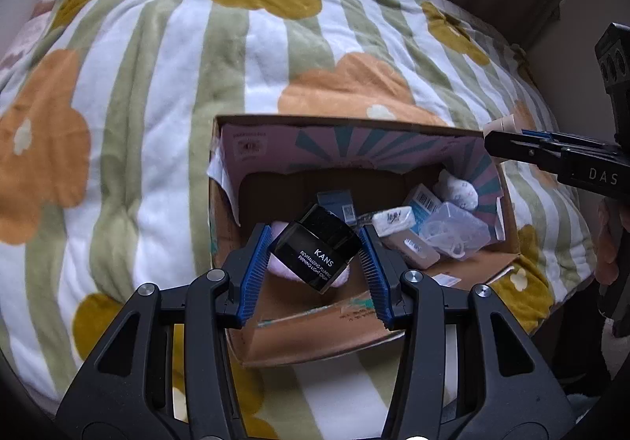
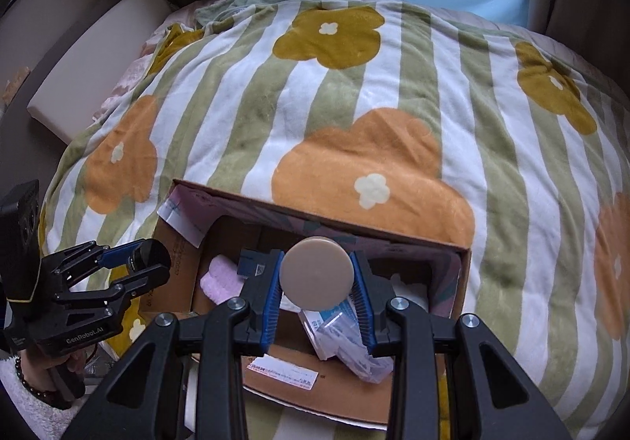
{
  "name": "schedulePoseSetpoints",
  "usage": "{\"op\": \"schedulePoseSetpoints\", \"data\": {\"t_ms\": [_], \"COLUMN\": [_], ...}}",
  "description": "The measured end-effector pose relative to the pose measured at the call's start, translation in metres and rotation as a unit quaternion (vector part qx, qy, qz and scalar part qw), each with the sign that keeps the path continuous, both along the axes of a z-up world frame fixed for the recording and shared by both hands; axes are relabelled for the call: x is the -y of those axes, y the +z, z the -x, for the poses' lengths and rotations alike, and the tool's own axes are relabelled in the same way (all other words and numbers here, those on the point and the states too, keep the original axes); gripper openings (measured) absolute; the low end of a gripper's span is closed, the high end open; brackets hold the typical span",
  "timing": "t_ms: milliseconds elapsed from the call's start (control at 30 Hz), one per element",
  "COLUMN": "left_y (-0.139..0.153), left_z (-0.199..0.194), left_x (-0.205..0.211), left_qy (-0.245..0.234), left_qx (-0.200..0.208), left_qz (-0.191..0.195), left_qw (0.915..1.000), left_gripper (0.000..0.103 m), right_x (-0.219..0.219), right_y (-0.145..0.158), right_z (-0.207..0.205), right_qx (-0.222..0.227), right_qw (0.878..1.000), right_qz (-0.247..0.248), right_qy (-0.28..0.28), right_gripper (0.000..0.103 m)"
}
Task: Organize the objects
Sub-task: 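Carry the jar and disc over the cardboard box and open both tools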
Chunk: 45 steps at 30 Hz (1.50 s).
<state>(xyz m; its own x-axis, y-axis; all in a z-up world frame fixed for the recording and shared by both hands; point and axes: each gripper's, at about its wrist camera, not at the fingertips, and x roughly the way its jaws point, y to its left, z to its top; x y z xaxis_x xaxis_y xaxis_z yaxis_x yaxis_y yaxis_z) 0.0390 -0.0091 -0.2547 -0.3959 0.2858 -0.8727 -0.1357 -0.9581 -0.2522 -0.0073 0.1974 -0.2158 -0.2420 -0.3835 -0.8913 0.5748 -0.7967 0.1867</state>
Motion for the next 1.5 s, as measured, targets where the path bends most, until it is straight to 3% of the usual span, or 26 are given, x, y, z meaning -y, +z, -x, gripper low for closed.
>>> {"op": "schedulePoseSetpoints", "data": {"t_ms": [167,433,733,767,800,833,867,967,1033,1300,1500], "left_y": [-0.022,-0.029,-0.03,-0.029,-0.028,-0.027,-0.024,-0.021,-0.02,-0.014,0.025], "left_z": [-0.008,0.002,0.004,0.004,0.004,0.004,0.002,0.001,0.001,0.007,0.017], "left_x": [-0.007,-0.02,-0.034,-0.036,-0.038,-0.039,-0.041,-0.043,-0.044,-0.043,-0.035], "left_qy": [0.017,0.009,-0.006,-0.005,-0.006,-0.008,-0.013,-0.02,-0.02,-0.004,0.023], "left_qx": [0.028,0.036,0.037,0.038,0.038,0.036,0.026,0.028,0.027,0.024,-0.008], "left_qz": [-0.014,-0.012,0.017,0.023,0.033,0.04,0.041,0.031,0.032,0.031,0.04], "left_qw": [0.9994,0.9992,0.9992,0.999,0.9987,0.9985,0.9988,0.9989,0.9989,0.9992,0.9989], "left_gripper": [0.043,0.043,0.044,0.056,0.093,0.101,0.103,0.103,0.103,0.103,0.103], "right_x": [0.001,0.003,0.01,0.011,0.011,0.011,0.011,0.008,0.005,0.0,-0.007], "right_y": [-0.02,-0.038,-0.052,-0.053,-0.054,-0.053,-0.051,-0.052,-0.059,-0.058,-0.028], "right_z": [-0.008,0.004,0.012,0.013,0.013,0.013,0.013,0.016,0.021,0.022,0.023], "right_qx": [0.018,0.03,0.039,0.037,0.033,0.026,0.015,0.028,0.053,0.036,0.015], "right_qw": [1.0,0.999,0.999,0.999,0.999,0.999,1.0,0.999,0.998,0.997,0.997], "right_qz": [-0.006,-0.01,-0.016,-0.022,-0.024,-0.024,-0.022,-0.01,-0.008,-0.025,-0.028], "right_qy": [0.004,-0.002,-0.005,-0.007,-0.008,-0.011,-0.017,-0.026,-0.034,-0.056,-0.072], "right_gripper": [0.031,0.031,0.031,0.034,0.039,0.057,0.077,0.099,0.102,0.102,0.102]}}
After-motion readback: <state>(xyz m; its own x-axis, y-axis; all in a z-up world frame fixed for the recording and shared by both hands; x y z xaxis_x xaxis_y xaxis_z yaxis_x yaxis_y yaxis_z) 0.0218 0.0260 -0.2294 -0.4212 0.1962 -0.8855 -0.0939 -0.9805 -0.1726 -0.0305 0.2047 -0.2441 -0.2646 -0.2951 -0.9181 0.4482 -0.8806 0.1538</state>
